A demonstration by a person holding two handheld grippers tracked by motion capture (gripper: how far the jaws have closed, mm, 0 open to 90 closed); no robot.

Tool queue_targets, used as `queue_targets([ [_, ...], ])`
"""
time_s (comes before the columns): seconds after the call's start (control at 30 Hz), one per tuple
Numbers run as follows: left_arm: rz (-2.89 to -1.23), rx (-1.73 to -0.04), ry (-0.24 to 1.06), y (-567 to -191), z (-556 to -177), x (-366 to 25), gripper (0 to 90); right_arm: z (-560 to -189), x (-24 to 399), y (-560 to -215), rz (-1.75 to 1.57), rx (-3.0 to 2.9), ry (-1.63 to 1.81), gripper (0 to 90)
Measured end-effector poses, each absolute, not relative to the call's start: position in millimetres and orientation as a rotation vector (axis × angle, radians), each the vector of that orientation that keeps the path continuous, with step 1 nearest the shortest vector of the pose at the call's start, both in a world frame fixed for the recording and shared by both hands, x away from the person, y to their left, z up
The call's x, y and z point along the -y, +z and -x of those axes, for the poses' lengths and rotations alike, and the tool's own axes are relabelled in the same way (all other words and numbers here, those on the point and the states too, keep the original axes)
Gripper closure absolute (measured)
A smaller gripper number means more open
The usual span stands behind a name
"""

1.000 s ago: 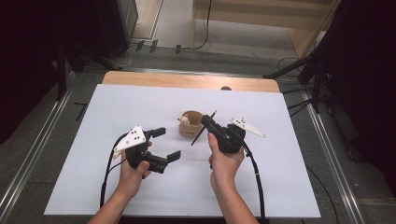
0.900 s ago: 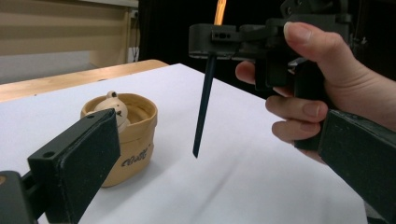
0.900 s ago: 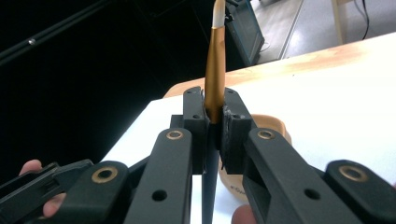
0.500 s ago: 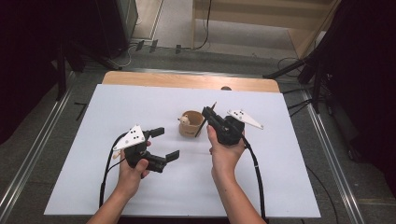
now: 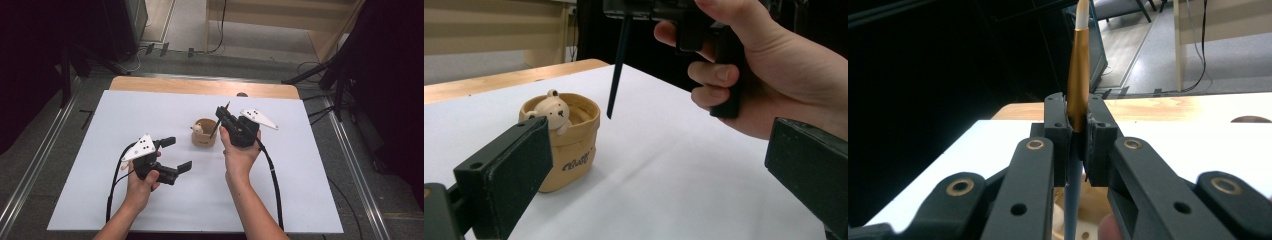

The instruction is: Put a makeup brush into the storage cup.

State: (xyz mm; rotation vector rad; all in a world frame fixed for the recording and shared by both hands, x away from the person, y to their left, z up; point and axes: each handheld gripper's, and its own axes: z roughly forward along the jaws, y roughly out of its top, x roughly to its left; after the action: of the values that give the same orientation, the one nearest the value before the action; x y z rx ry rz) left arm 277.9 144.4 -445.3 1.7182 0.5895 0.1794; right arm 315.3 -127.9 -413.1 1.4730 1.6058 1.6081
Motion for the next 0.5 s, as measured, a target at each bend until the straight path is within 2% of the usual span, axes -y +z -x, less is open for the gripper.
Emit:
queue_targets([
  [0.5, -1.726, -0.598, 0.182, -446, -279, -146, 0.0, -330, 122, -407, -1.397, -1.619, 1.578, 84.0],
])
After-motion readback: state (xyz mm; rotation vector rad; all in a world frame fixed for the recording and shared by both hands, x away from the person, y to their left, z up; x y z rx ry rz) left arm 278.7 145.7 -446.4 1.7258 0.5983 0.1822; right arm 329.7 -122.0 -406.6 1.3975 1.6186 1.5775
